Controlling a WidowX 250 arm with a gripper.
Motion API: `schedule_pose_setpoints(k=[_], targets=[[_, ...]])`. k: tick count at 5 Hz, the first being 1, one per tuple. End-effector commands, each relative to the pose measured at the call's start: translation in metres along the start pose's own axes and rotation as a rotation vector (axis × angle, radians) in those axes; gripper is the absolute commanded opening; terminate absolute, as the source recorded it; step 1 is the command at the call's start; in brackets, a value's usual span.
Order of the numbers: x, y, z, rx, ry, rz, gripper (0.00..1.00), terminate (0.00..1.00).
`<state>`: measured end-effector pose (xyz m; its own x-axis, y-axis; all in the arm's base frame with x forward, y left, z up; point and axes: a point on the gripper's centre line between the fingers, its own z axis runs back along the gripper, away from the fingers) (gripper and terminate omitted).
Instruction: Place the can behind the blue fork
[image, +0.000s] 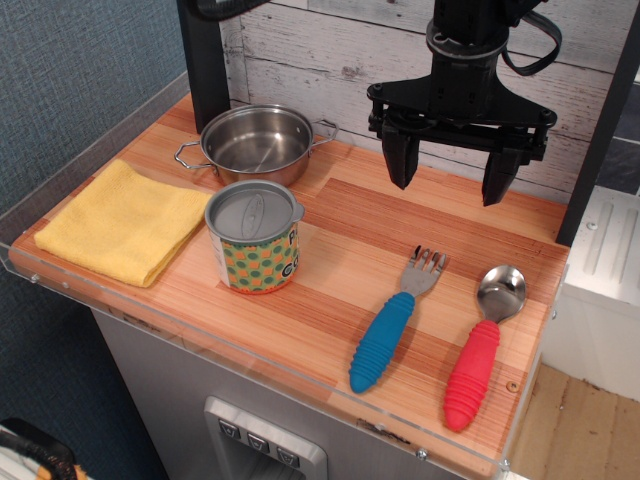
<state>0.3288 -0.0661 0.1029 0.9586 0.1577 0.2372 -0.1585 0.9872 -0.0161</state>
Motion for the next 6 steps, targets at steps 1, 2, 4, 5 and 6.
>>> schedule_pose_setpoints(k=[1, 2, 4, 5, 6], targets=[[0.0, 0.0, 0.0, 0.0, 0.0, 0.0, 1.0, 0.0], [-0.017, 0.018, 0.01, 0.058, 0.01, -0.092, 1.0, 0.0], [-0.048, 0.066, 0.032, 0.102, 0.1, -0.274, 1.0, 0.0], [-0.057, 0.095, 0.027, 0.151, 0.179, -0.355, 1.0, 0.0], [-0.064, 0.122, 0.016, 0.172, 0.208, -0.393, 1.0, 0.0]])
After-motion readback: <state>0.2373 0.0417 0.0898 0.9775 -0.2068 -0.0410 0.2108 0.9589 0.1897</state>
